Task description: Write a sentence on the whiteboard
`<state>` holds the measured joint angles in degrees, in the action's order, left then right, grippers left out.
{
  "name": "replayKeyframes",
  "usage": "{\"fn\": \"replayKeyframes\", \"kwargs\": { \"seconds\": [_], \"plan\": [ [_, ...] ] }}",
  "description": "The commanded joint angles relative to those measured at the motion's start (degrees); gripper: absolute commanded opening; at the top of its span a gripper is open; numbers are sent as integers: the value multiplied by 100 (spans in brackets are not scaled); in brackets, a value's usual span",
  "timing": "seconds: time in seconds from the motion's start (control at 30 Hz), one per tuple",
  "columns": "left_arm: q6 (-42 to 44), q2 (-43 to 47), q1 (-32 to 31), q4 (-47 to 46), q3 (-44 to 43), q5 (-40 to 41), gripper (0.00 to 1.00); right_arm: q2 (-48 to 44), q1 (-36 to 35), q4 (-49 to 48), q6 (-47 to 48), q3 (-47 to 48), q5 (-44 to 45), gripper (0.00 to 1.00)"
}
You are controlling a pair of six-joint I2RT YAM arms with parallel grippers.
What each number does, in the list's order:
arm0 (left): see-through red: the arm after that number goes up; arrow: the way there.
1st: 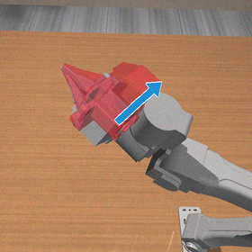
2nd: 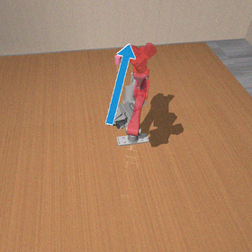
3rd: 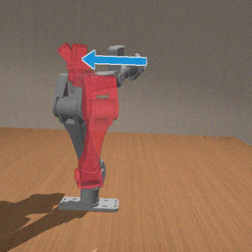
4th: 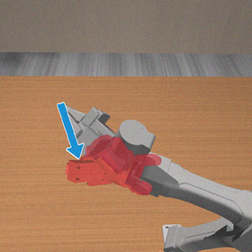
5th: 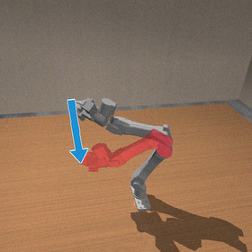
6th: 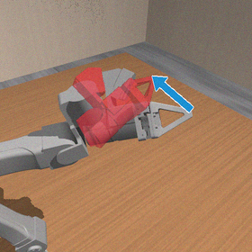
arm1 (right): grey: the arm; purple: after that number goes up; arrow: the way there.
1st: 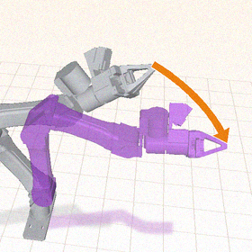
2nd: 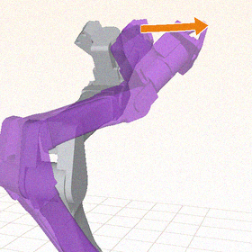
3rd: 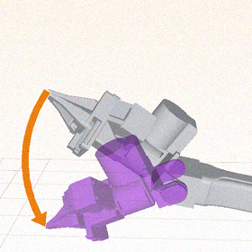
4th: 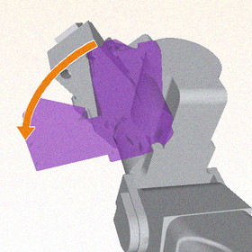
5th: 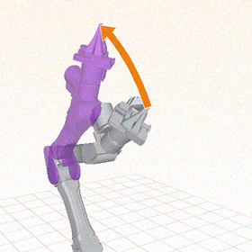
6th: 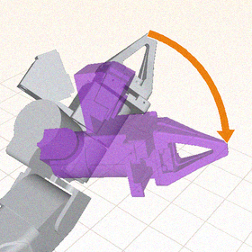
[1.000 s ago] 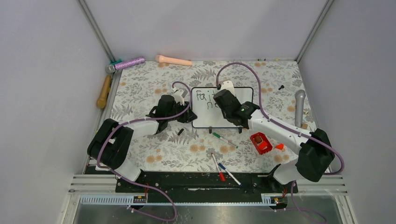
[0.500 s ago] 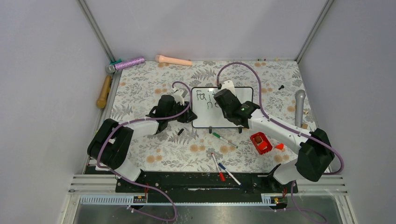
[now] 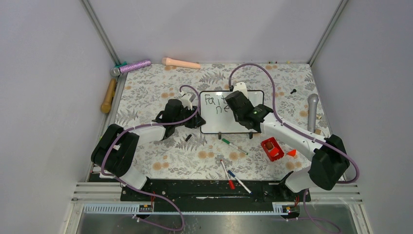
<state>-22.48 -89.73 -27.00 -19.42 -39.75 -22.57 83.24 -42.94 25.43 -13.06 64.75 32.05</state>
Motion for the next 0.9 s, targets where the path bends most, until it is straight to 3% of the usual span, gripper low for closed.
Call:
{"fn": "replayKeyframes", "kwargs": {
  "seconds": [0.0,0.87],
  "plan": [
    [33,198,-8,-371,-79,-162,32,69,105,-43,46,331,57,0],
    [33,182,-11,-361,-86,-182,32,45,110,-55,-40,220,-429,0]
  ]
}}
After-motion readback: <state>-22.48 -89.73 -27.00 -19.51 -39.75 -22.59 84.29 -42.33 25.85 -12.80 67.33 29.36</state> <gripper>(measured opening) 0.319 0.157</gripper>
